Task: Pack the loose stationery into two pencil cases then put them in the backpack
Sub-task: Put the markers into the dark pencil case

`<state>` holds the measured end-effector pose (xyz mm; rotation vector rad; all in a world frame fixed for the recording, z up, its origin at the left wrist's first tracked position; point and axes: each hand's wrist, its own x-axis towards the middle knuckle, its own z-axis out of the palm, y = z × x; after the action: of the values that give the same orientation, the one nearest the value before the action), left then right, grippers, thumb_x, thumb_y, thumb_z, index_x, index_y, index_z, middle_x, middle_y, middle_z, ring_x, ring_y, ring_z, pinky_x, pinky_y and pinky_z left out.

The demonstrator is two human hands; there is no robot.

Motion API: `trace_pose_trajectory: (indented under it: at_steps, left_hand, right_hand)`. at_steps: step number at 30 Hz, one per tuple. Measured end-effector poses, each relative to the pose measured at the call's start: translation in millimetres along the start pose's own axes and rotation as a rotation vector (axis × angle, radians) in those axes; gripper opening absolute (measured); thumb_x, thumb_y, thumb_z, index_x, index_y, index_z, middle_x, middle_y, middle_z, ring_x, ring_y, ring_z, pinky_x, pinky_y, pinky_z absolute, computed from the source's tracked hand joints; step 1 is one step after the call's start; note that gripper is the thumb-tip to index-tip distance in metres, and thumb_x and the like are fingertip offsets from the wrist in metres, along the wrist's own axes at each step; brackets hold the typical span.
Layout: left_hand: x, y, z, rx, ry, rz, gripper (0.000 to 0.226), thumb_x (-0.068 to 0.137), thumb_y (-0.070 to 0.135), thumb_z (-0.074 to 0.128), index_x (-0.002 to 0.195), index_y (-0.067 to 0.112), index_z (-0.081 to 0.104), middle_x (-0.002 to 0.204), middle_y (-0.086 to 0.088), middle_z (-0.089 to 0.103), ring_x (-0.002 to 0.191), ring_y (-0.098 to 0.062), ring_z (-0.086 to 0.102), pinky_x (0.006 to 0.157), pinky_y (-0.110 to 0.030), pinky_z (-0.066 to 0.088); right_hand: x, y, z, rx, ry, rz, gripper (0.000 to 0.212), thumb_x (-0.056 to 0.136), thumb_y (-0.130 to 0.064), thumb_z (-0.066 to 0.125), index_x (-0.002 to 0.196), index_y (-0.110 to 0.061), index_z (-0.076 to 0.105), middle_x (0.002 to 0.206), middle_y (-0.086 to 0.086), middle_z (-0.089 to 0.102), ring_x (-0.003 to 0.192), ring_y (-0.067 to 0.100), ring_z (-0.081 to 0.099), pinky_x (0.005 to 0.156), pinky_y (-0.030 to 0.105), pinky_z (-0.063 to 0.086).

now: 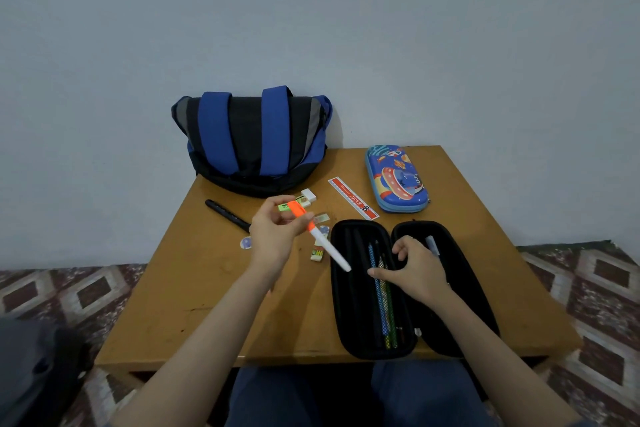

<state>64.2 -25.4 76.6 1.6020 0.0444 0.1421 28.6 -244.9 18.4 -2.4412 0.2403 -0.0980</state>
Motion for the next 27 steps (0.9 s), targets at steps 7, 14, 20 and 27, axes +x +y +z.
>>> trace_pose_trajectory:
  at_steps: [7,14,20,27]
  left_hand:
    - [-11,-16,16,0.235,-0.03,0.029,0.034,0.076,0.012,0.075,0.105,0.024,0.064,0.087,0.0,0.066,0.085,-0.017,0.065,0.077,-0.035,0.058]
    - [-20,-32,39,0.307,-0.118,-0.16,0.038,0.082,0.014,0.069,0.118,0.02,0.061,0.1,-0.003,0.064,0.083,-0.015,0.066,0.076,-0.029,0.057]
    - [-34,-38,62,0.593,-0.285,-0.067,0.038,0.093,0.012,0.055,0.13,0.016,0.055,0.116,-0.007,0.063,0.094,-0.015,0.064,0.083,-0.02,0.052]
    - [-40,-35,65,0.736,-0.292,-0.101,0.021,0.09,0.013,0.059,0.111,0.015,0.061,0.081,0.004,0.06,0.068,-0.004,0.057,0.056,-0.014,0.048]
  right_hand:
    - [-1,-2,-1,-0.005,-0.003,0.005,0.054,0.063,-0.049,0.08,0.094,-0.016,0.049,0.089,-0.003,0.051,0.084,0.013,0.053,0.073,0.026,0.037]
    - [-1,-1,0,0.001,0.004,0.02,0.055,0.061,-0.049,0.081,0.094,-0.017,0.05,0.089,-0.004,0.052,0.082,0.011,0.052,0.07,0.029,0.044]
    - [1,0,0,-0.002,0.009,0.015,0.053,0.064,-0.05,0.079,0.094,-0.017,0.05,0.09,-0.003,0.052,0.082,0.011,0.053,0.067,0.027,0.042]
    - [3,2,2,0.005,0.016,0.011,0.035,0.082,-0.05,0.062,0.09,-0.018,0.052,0.084,-0.006,0.052,0.082,0.012,0.053,0.064,0.025,0.038]
